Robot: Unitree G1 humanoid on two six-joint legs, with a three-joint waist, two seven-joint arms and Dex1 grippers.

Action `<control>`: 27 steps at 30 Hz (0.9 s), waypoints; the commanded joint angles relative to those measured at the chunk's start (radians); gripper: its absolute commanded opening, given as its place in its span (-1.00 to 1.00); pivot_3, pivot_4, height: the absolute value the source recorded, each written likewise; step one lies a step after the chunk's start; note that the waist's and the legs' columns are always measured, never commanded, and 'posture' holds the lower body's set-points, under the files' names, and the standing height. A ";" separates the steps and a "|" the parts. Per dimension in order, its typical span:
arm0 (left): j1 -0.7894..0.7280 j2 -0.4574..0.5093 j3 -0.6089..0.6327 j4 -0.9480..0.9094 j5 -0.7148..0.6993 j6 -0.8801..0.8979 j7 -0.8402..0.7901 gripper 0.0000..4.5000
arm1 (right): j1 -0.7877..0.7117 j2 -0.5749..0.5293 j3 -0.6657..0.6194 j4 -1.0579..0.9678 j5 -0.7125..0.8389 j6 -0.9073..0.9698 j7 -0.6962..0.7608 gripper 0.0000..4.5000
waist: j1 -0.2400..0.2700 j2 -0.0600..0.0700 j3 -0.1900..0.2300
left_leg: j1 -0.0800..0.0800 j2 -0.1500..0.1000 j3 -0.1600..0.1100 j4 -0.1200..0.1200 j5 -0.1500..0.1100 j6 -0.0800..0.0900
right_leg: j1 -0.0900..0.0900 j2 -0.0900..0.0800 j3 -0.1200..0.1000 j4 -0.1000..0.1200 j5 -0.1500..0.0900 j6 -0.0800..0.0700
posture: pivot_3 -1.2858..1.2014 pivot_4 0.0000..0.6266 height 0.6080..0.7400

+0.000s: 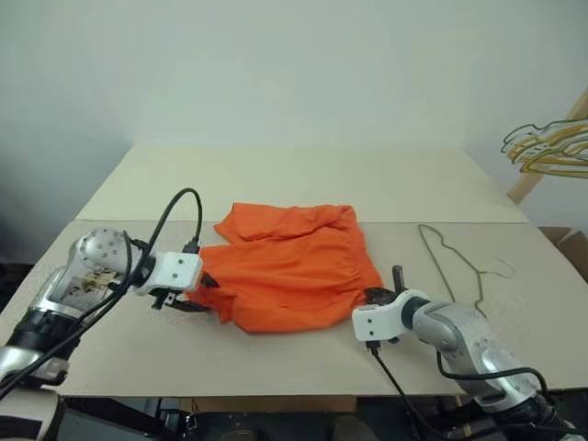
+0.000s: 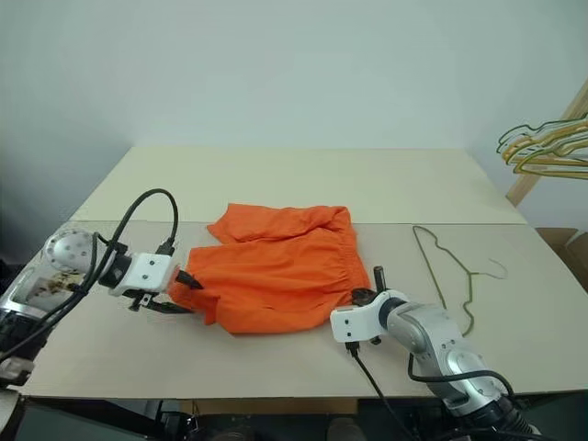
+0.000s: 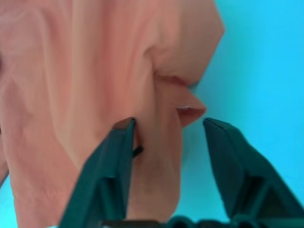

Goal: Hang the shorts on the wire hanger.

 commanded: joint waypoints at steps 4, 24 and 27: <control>0.225 0.006 0.186 -0.443 -0.018 0.196 0.250 0.93 | -0.027 0.010 -0.003 -0.025 0.010 0.010 0.021 -1.00 | 0.012 0.000 0.000 | 0.000 0.000 0.000 0.000 0.000 0.000 | 0.000 -0.001 0.000 0.000 0.000 0.001 | 0.01 -1.00 1.00; 0.338 -0.092 -0.109 -0.600 0.460 0.546 0.666 0.93 | -0.058 0.005 0.006 0.005 0.022 0.004 0.032 -1.00 | 0.048 0.000 0.000 | 0.003 -0.003 0.002 0.000 0.001 -0.001 | 0.002 0.000 0.002 -0.002 0.000 0.001 | 0.00 -1.00 1.00; 0.309 -0.122 -0.141 -0.532 0.502 0.538 0.685 0.93 | -0.059 0.011 0.007 0.003 0.019 0.008 0.030 -1.00 | 0.051 0.000 0.000 | 0.004 -0.003 0.002 0.000 0.000 0.000 | 0.003 -0.001 0.002 -0.001 0.000 0.001 | -0.01 -1.00 1.00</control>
